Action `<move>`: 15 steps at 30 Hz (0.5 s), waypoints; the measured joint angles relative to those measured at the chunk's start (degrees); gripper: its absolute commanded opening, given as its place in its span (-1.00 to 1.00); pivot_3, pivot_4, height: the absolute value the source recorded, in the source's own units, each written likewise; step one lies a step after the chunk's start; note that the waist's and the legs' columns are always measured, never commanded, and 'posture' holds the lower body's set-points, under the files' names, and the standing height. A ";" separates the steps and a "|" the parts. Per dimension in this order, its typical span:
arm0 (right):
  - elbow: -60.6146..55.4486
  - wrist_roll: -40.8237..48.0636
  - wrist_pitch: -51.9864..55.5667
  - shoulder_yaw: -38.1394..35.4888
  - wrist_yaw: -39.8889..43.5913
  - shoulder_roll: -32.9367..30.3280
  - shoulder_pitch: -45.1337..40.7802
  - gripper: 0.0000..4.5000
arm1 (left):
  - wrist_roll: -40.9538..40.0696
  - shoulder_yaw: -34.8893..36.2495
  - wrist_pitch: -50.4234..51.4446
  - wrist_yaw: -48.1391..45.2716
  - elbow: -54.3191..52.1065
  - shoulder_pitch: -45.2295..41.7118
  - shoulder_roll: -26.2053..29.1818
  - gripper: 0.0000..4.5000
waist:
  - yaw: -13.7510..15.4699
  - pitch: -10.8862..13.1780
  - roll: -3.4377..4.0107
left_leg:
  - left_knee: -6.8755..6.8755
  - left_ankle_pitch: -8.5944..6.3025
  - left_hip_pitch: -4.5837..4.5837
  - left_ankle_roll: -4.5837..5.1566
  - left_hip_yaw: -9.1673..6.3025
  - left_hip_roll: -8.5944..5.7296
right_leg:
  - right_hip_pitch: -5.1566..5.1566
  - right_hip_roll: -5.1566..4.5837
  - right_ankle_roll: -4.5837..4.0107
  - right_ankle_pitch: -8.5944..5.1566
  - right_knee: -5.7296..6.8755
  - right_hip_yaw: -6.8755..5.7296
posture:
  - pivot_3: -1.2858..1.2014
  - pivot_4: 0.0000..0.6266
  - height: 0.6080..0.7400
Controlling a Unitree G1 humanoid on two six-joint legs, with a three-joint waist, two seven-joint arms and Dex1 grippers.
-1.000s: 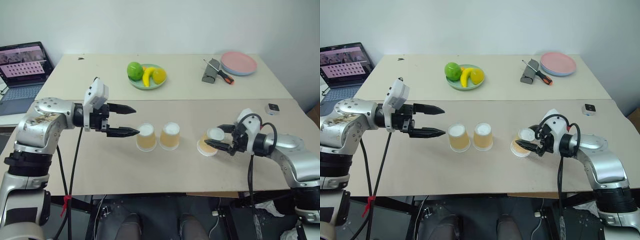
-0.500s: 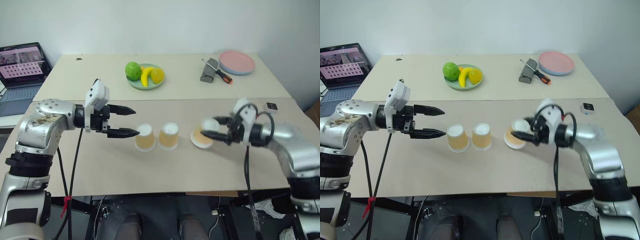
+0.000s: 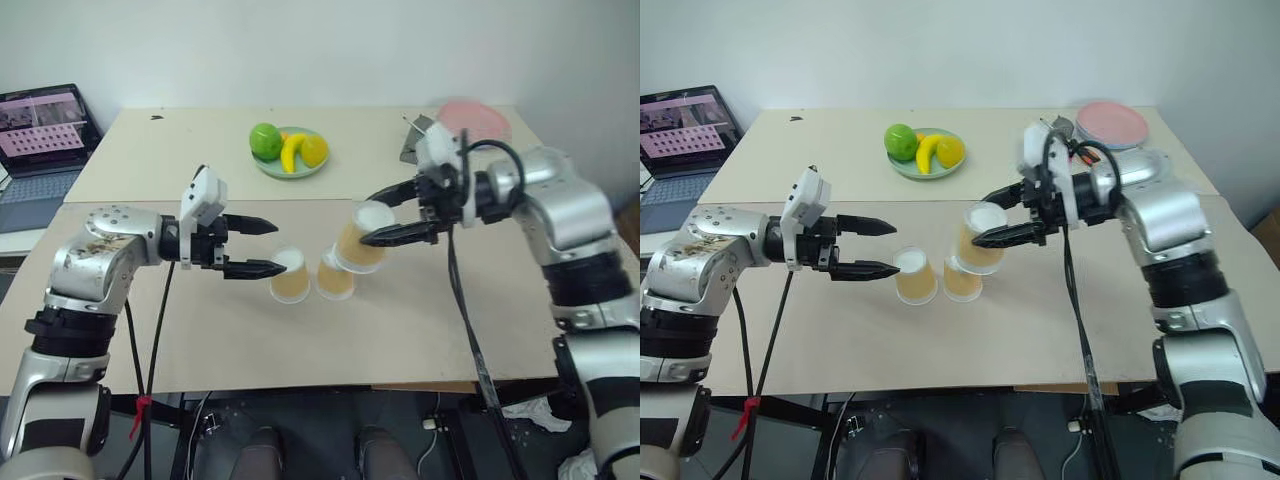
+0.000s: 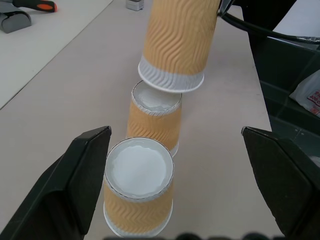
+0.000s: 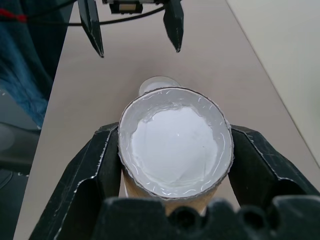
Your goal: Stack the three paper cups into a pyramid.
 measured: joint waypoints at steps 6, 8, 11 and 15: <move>5.07 -3.41 -3.73 2.89 3.12 5.41 -5.41 0.22 | -0.39 0.40 0.22 0.68 -1.24 0.80 0.27 1.00 | 0.01 0.01 0.02 | 0.00 0.00 -0.02 -0.01 -0.04 0.00 | -0.03 0.01 -0.01 0.00 0.04 -0.02 | 0.03 -0.52 1.00; 6.15 -4.19 -4.30 3.09 3.87 6.18 -5.72 0.22 | -0.54 0.45 0.33 0.70 -1.72 1.24 0.48 1.00 | 0.16 0.02 0.03 | 0.00 0.00 -0.02 -0.01 -0.04 0.00 | -0.03 0.00 0.00 0.00 0.05 -0.02 | 0.03 -0.52 1.00; 7.45 -4.86 -4.86 3.10 4.83 6.69 -6.36 0.22 | -0.92 0.47 0.40 0.76 -2.01 1.63 0.61 1.00 | 0.38 0.02 0.04 | 0.00 0.00 -0.02 -0.01 -0.03 0.00 | -0.04 0.00 -0.01 0.00 0.04 -0.02 | 0.03 -0.52 1.00; 8.23 -5.78 -5.29 3.10 5.96 7.34 -7.32 0.22 | -1.09 0.47 0.41 0.85 -2.09 1.66 0.61 1.00 | 0.43 0.02 0.04 | 0.00 0.00 -0.02 -0.01 -0.03 0.00 | -0.05 0.00 -0.01 0.00 0.06 -0.02 | 0.03 -0.52 1.00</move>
